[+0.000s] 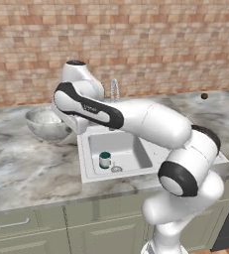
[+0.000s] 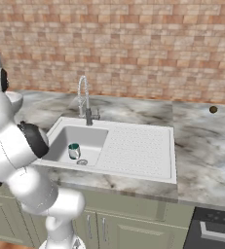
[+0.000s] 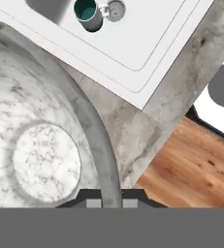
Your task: Pick the mug and place it in the sink. Pick the bowl and place it in the open cabinet and then close the cabinet.
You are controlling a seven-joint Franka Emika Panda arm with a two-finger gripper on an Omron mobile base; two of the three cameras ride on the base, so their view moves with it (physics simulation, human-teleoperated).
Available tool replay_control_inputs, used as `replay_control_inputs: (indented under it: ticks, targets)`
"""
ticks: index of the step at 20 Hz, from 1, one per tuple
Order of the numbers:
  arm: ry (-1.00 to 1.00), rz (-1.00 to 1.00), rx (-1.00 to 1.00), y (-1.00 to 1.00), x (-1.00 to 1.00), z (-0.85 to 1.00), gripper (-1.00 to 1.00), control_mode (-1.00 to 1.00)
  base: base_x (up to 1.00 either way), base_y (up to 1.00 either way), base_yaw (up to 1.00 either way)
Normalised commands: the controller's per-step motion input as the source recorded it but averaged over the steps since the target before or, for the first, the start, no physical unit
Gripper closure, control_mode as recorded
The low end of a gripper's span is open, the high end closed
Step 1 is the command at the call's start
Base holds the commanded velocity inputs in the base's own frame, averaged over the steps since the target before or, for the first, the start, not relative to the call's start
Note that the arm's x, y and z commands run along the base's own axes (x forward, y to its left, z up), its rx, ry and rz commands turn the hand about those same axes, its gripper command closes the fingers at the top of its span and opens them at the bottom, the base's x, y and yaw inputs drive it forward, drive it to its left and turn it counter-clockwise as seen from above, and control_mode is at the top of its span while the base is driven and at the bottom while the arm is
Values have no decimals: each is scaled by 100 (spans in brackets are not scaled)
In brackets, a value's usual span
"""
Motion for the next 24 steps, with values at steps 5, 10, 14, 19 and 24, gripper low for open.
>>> replay_control_inputs:
  ticks: [5,10,14,19,24]
  targets:
    - [-17,0,-5,-80,-34,18,100,-100,0,0,0]
    - [-19,0,-5,-68,-44,38,100,-100,0,0,0]
    - [-3,0,0,-54,-11,83,100,-100,0,0,0]
    - [18,-1,15,-75,-8,47,100,-100,0,0,0]
    - [10,-5,2,-67,-30,7,100,-100,0,0,0]
